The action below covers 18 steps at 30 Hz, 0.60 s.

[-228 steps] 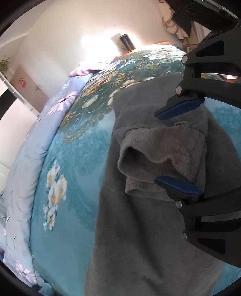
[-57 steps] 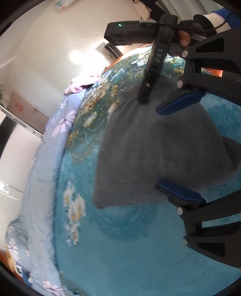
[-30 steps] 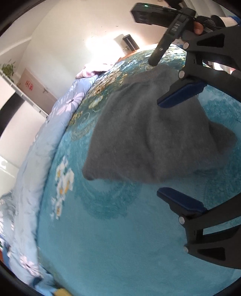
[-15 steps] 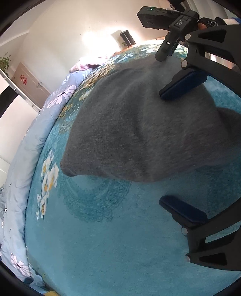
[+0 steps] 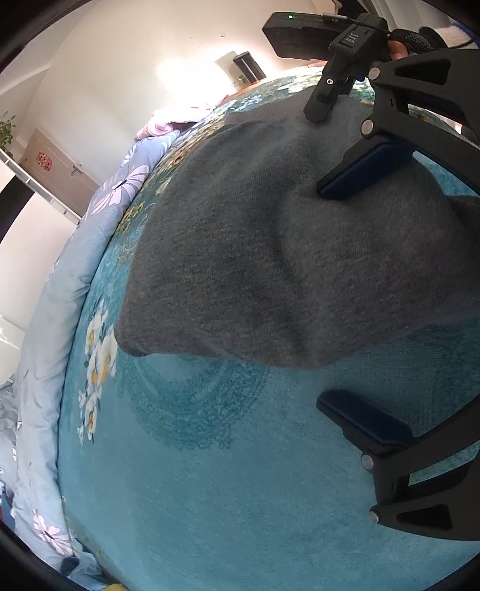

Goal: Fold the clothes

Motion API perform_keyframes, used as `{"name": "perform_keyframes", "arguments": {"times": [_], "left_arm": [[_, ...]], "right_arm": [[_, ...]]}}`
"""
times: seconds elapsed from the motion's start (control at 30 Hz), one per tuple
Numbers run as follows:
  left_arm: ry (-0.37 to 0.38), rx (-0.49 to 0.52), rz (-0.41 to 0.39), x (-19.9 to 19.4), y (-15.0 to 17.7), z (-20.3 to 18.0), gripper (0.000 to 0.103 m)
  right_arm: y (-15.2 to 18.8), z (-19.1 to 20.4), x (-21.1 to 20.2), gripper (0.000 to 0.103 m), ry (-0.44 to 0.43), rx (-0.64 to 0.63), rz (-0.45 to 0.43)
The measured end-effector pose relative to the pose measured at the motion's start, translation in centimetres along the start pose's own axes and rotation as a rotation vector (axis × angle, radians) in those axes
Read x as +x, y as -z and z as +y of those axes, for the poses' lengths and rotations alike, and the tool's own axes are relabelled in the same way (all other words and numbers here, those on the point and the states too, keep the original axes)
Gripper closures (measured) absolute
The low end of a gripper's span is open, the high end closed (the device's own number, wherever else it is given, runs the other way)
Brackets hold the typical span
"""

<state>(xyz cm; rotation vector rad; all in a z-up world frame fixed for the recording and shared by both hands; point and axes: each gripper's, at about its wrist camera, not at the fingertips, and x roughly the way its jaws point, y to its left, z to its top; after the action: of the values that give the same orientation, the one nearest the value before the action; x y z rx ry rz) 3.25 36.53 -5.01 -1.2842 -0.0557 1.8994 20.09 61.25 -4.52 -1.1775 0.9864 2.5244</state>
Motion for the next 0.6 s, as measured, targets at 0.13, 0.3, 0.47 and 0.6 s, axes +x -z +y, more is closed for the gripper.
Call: {"name": "perform_keyframes", "arguments": {"times": [0.13, 0.3, 0.47, 0.6], "left_arm": [[-0.005, 0.002, -0.014, -0.1, 0.2, 0.0, 0.000], [0.006, 0.005, -0.009, -0.2, 0.1, 0.1, 0.000], [0.022, 0.009, -0.025, -0.3, 0.2, 0.0, 0.000], [0.026, 0.017, -0.032, -0.1, 0.1, -0.1, 0.000]], "right_arm": [[0.1, -0.3, -0.1, 0.000, -0.022, 0.013, -0.008], [0.3, -0.9, -0.5, 0.001, -0.067, 0.043, -0.029], [0.3, -1.4, -0.5, 0.017, -0.105, 0.055, -0.020], [0.3, -1.6, -0.3, 0.028, -0.121, 0.056, -0.011]]}}
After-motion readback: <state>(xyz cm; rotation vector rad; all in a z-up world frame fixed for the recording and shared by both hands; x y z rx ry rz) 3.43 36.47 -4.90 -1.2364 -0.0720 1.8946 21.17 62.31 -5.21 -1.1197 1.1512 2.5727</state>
